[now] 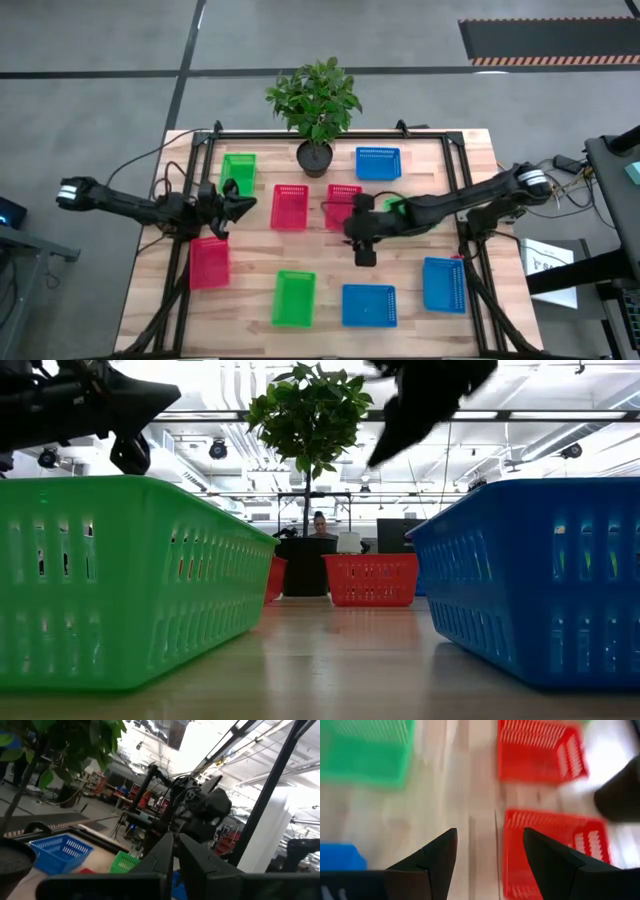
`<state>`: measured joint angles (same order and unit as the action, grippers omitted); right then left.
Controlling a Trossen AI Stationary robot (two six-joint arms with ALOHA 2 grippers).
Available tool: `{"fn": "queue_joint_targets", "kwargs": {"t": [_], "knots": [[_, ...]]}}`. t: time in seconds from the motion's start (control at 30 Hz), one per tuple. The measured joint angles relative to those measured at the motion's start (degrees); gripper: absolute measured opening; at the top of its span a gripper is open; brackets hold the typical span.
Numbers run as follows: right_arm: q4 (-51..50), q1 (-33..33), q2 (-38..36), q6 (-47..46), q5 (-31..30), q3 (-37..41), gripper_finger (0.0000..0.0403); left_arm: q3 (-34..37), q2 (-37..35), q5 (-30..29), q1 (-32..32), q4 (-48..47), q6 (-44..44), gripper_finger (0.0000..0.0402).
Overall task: Stack baskets by color
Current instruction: Stack the top right red basket on top of the top left red basket
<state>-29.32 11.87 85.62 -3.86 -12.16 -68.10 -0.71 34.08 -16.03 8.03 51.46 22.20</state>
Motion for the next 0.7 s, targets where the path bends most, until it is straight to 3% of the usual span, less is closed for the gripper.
{"fn": "queue_joint_targets", "kwargs": {"t": [0.33, 0.7], "knots": [[-6.5, -1.3, 10.9, 0.4, 0.1, -3.0, 0.0219, 0.0, 4.9, 0.2, 0.0, 6.6, 1.4, 0.001], [-6.4, -4.0, 11.7, 2.6, 0.0, -2.9, 0.0219, 0.0, 6.8, 0.5, 0.0, 8.7, 1.4, 0.001]]}}
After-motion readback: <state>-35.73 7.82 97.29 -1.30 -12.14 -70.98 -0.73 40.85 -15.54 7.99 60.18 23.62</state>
